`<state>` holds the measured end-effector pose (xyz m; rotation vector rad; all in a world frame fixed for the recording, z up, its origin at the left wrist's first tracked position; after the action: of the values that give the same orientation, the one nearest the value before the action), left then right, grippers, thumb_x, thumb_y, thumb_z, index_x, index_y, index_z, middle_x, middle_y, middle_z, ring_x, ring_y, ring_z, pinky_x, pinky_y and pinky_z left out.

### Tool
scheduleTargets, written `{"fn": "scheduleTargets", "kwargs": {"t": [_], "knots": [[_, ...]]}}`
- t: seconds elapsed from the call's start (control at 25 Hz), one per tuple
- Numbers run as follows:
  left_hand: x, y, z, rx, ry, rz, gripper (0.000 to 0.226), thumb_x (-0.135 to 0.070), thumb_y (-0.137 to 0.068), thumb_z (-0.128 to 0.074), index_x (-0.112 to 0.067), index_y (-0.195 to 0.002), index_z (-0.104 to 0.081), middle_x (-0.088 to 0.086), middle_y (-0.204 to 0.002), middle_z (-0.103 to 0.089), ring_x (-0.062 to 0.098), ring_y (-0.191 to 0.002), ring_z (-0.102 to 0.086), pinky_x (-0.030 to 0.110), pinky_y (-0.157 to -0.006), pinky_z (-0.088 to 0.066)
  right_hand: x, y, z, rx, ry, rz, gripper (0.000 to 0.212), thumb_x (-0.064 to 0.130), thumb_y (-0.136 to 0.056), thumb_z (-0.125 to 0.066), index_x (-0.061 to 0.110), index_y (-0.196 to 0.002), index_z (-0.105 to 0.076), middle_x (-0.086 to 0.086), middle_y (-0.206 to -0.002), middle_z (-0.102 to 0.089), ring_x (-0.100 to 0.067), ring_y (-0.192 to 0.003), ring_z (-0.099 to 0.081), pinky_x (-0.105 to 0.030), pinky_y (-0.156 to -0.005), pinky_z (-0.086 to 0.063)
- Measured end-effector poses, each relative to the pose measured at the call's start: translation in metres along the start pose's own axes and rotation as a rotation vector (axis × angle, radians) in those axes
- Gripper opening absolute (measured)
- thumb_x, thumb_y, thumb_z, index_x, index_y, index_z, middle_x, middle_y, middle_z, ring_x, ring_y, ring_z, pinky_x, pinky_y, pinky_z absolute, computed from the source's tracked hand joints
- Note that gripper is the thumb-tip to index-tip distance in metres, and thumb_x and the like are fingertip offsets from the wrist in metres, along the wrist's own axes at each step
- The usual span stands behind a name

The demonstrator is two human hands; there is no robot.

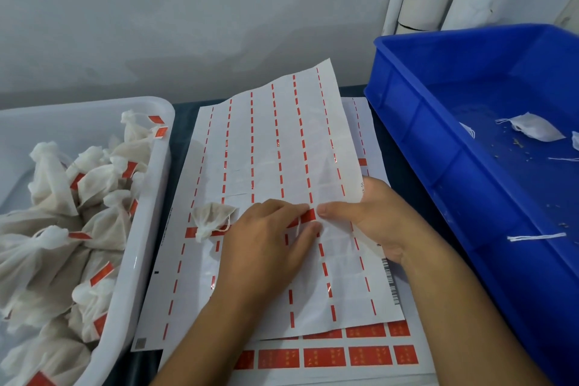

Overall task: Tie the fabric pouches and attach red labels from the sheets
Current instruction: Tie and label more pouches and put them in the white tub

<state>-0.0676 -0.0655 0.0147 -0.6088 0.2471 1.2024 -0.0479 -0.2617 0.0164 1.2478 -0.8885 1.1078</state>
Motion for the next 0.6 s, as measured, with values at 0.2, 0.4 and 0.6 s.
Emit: {"fn": "scheduleTargets", "kwargs": {"t": [0.2,0.4,0.6], "knots": [[-0.0047,-0.0005,0.0014,-0.033,-0.048,-0.080,0.022,-0.043,-0.093,-0.071,-0.025,-0.097,-0.083,-0.007,-0.094,-0.078,0.013,-0.080,-0.068,0.032,-0.067,-0.060,0.0007,0.0003,-0.0019,0.015,-0.064,-0.041,0.026,0.033,-0.084,-0.085,0.037,-0.107,-0.074,0.016,-0.102,-0.079,-0.015,-0.088,-0.078,-0.043,-0.081,-0.065],[-0.0079,-0.0011,-0.0002,-0.037,-0.094,-0.130,0.020,-0.034,-0.094,-0.071,-0.019,-0.087,-0.082,-0.003,-0.083,-0.076,0.016,-0.071,-0.065,0.036,-0.056,-0.058,0.0011,0.0013,-0.0003,0.050,-0.060,-0.055,0.028,0.030,-0.085,-0.084,0.035,-0.111,-0.074,0.013,-0.104,-0.079,-0.018,-0.089,-0.078,-0.047,-0.084,-0.064],[-0.0053,-0.0019,-0.0015,-0.038,0.010,-0.055,0.018,-0.036,-0.094,-0.069,-0.025,-0.094,-0.082,-0.009,-0.088,-0.077,0.009,-0.074,-0.066,0.034,-0.063,-0.060,0.0019,0.0008,-0.0003,0.037,-0.053,-0.061,0.035,0.030,-0.084,-0.085,0.032,-0.117,-0.072,0.011,-0.106,-0.079,-0.021,-0.092,-0.078,-0.049,-0.087,-0.063]]}}
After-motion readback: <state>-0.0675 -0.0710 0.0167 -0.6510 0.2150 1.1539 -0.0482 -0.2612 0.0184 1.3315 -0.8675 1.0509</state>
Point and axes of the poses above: each hand's wrist, its own y-axis away from the middle knuckle, its own z-axis out of the back of the hand, x = y × z, the point moved 1 cm from there along -y, towards the middle knuckle
